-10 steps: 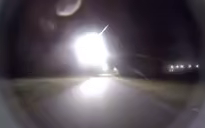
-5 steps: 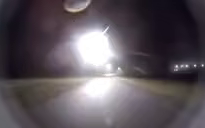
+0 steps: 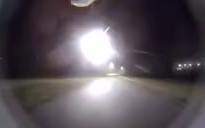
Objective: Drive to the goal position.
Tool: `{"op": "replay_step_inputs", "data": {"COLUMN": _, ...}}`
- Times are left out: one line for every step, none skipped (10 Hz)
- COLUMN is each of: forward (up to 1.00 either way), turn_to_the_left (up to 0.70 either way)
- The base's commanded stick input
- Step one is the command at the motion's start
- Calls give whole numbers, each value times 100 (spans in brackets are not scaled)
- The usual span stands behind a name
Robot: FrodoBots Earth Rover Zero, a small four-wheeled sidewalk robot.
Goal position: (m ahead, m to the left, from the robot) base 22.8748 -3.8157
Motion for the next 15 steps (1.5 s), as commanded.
{"op": "replay_step_inputs", "data": {"forward": 100, "turn_to_the_left": 4}}
{"op": "replay_step_inputs", "data": {"forward": 100, "turn_to_the_left": 3}}
{"op": "replay_step_inputs", "data": {"forward": 100, "turn_to_the_left": 2}}
{"op": "replay_step_inputs", "data": {"forward": 100, "turn_to_the_left": 0}}
{"op": "replay_step_inputs", "data": {"forward": 100, "turn_to_the_left": 0}}
{"op": "replay_step_inputs", "data": {"forward": 100, "turn_to_the_left": 0}}
{"op": "replay_step_inputs", "data": {"forward": 100, "turn_to_the_left": -1}}
{"op": "replay_step_inputs", "data": {"forward": 100, "turn_to_the_left": -3}}
{"op": "replay_step_inputs", "data": {"forward": 100, "turn_to_the_left": -4}}
{"op": "replay_step_inputs", "data": {"forward": 100, "turn_to_the_left": -4}}
{"op": "replay_step_inputs", "data": {"forward": 100, "turn_to_the_left": -5}}
{"op": "replay_step_inputs", "data": {"forward": 100, "turn_to_the_left": -4}}
{"op": "replay_step_inputs", "data": {"forward": 100, "turn_to_the_left": -3}}
{"op": "replay_step_inputs", "data": {"forward": 100, "turn_to_the_left": -1}}
{"op": "replay_step_inputs", "data": {"forward": 100, "turn_to_the_left": 0}}
